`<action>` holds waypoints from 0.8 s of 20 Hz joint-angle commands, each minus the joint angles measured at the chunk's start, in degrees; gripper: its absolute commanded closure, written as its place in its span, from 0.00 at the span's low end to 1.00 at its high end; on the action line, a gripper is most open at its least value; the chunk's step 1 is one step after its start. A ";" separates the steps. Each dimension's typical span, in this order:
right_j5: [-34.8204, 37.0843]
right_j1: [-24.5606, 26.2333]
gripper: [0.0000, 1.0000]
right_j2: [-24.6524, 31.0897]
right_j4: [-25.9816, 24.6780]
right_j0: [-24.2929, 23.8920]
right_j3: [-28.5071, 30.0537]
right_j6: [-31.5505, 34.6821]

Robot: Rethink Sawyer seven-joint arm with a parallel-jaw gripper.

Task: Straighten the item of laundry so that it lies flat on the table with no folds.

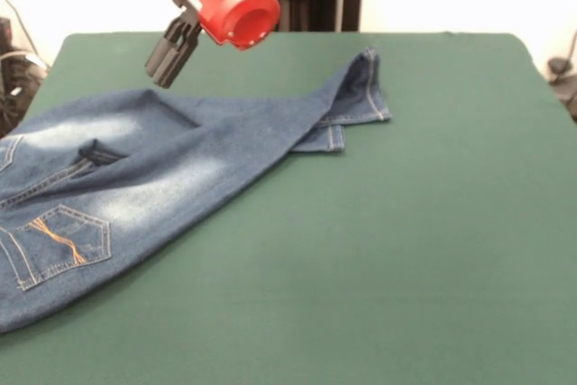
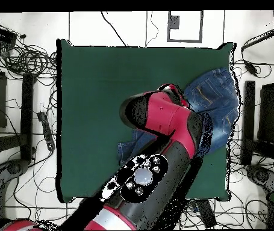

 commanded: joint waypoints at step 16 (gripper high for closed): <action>-7.95 -3.62 1.00 10.24 -14.41 -0.32 5.56 1.48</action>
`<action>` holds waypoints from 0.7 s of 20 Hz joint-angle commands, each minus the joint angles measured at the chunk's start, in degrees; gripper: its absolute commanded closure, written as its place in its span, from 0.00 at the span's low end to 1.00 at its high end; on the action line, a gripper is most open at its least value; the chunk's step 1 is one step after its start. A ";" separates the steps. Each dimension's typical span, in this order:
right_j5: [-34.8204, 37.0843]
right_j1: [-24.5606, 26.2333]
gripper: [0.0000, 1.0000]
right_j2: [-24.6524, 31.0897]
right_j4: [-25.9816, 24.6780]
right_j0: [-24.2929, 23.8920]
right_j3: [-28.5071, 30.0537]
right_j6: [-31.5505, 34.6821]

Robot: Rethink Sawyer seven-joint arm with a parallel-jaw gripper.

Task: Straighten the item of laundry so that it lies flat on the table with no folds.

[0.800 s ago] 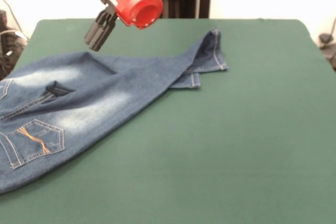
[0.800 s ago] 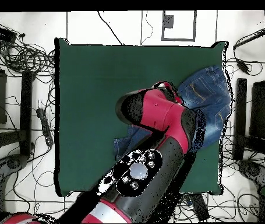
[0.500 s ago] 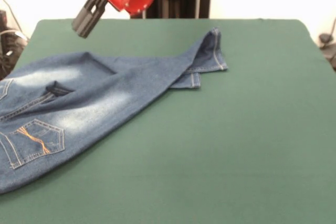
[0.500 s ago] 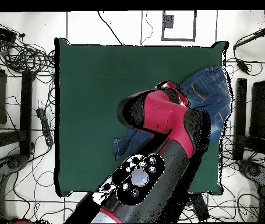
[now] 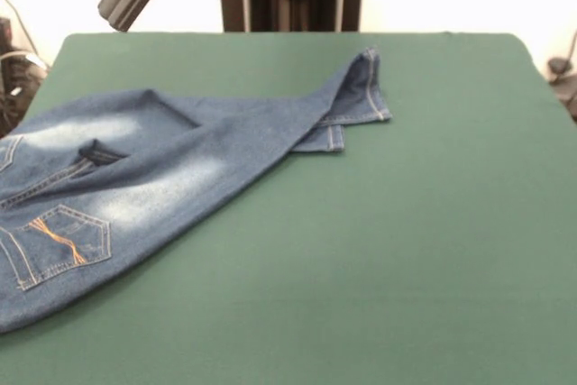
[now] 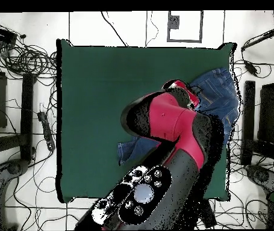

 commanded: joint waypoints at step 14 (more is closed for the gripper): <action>-0.95 4.46 1.00 14.00 -0.78 2.09 9.67 6.60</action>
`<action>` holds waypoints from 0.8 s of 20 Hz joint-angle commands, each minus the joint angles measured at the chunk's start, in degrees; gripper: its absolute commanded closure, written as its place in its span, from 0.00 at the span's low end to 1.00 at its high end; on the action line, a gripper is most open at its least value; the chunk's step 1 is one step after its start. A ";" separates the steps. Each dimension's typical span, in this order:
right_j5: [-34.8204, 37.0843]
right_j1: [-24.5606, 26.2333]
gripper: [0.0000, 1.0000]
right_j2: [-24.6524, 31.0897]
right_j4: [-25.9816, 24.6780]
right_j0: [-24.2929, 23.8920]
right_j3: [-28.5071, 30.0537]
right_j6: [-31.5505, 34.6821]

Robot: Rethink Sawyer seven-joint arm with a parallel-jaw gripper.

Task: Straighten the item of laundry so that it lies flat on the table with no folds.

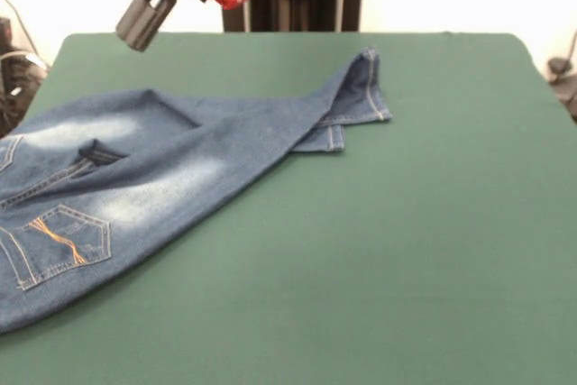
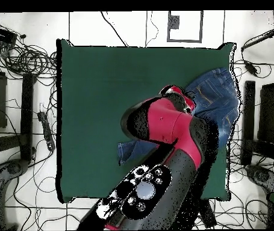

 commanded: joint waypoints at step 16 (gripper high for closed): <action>4.50 7.39 1.00 14.47 5.22 5.11 8.46 11.54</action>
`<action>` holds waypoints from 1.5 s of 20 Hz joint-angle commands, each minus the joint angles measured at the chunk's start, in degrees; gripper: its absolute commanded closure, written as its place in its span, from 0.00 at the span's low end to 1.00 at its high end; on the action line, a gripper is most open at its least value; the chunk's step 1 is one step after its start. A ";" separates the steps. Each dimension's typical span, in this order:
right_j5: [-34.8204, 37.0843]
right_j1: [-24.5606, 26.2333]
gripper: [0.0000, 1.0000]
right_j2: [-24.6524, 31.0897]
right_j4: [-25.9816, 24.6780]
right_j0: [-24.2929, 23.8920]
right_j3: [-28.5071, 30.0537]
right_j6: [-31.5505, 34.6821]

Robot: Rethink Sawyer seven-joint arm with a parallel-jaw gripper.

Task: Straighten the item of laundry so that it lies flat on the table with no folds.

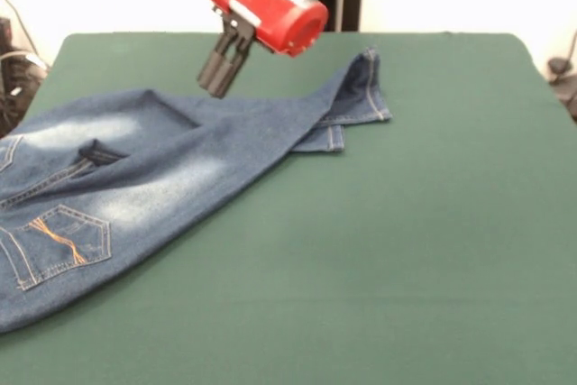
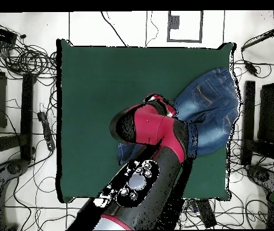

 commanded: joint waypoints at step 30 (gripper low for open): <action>9.32 4.83 0.00 15.26 14.43 2.71 11.51 12.12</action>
